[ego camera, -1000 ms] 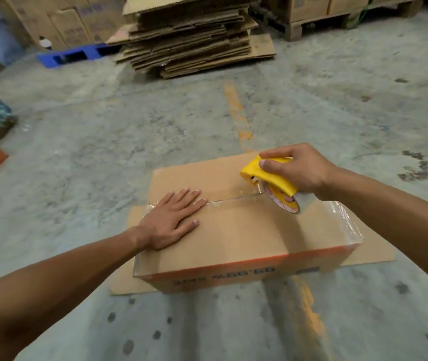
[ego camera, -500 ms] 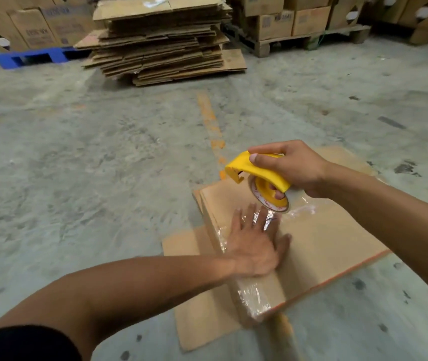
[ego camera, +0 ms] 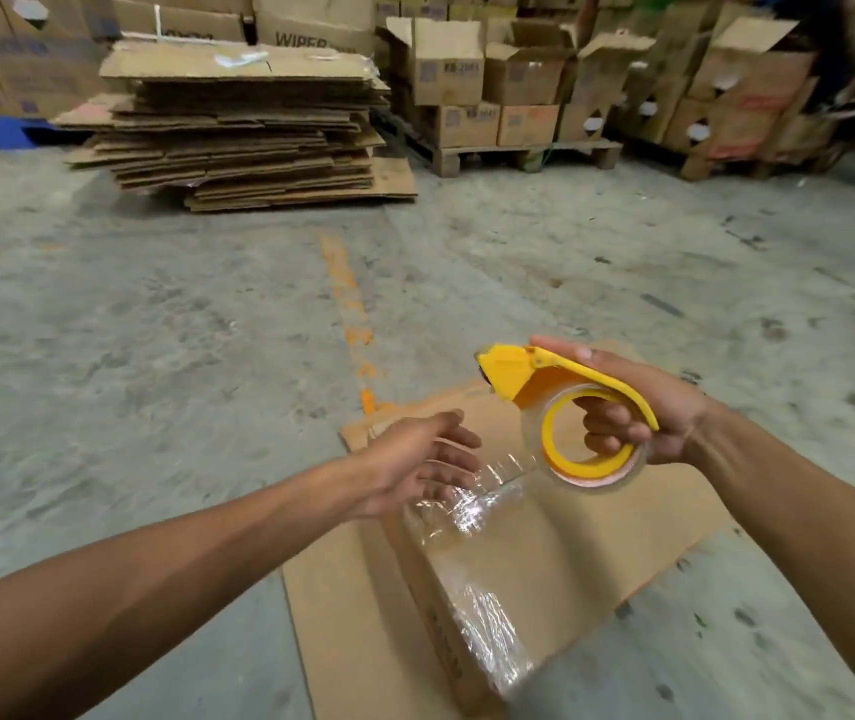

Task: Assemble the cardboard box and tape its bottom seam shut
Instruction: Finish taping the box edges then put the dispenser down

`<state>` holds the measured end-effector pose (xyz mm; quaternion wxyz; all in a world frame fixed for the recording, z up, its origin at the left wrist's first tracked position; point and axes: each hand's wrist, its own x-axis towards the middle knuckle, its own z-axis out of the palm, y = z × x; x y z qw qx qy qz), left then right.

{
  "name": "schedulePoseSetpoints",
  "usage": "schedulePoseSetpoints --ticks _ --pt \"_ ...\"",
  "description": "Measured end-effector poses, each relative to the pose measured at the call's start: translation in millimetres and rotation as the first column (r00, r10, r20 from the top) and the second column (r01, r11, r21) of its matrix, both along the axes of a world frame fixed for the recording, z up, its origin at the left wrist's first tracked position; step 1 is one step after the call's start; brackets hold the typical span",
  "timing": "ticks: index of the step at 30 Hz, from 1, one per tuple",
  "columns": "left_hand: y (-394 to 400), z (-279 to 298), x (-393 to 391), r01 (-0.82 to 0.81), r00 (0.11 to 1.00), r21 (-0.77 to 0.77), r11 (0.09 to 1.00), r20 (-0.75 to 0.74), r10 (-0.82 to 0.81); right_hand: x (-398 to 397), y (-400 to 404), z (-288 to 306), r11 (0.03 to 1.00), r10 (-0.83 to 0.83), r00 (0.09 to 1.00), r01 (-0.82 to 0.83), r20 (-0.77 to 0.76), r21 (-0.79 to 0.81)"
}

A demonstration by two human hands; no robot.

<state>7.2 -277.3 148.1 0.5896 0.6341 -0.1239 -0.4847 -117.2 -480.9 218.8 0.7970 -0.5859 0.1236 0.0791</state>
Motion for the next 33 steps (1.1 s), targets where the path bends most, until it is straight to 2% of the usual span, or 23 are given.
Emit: schedulePoseSetpoints --ticks 2,4,12,18,24,28,33 --pt "5.8 17.0 1.1 0.061 0.975 -0.064 0.996 -0.208 -0.073 -11.0 -13.6 -4.1 0.995 0.028 0.999 -0.030 0.024 0.092" --pt "6.2 31.7 -5.9 0.092 0.950 -0.125 0.988 -0.287 -0.125 -17.0 -23.9 -6.8 0.988 0.053 0.998 -0.058 0.040 0.140" --pt "-10.4 57.8 -39.2 0.122 0.908 -0.223 0.967 -0.369 -0.199 -24.9 -40.6 -11.1 0.973 0.116 0.990 -0.128 0.075 0.194" --pt "-15.4 52.4 -49.8 0.078 0.903 -0.184 0.980 -0.404 -0.147 -25.6 -51.8 -14.5 0.910 0.218 0.967 -0.251 0.132 0.330" --pt "-12.9 53.3 -45.8 0.004 0.909 -0.166 0.986 -0.411 -0.073 -30.3 -50.8 -10.5 0.979 0.131 0.989 -0.139 0.067 0.150" --pt "-15.9 52.6 -48.1 -0.080 0.881 -0.187 0.979 -0.474 -0.018 -30.7 -51.1 -10.5 0.984 0.137 0.990 -0.140 0.036 0.112" --pt "-15.5 52.0 -50.6 -0.085 0.870 -0.191 0.978 -0.493 -0.021 -31.9 -52.1 -5.5 0.988 0.129 0.991 -0.131 0.020 0.087"
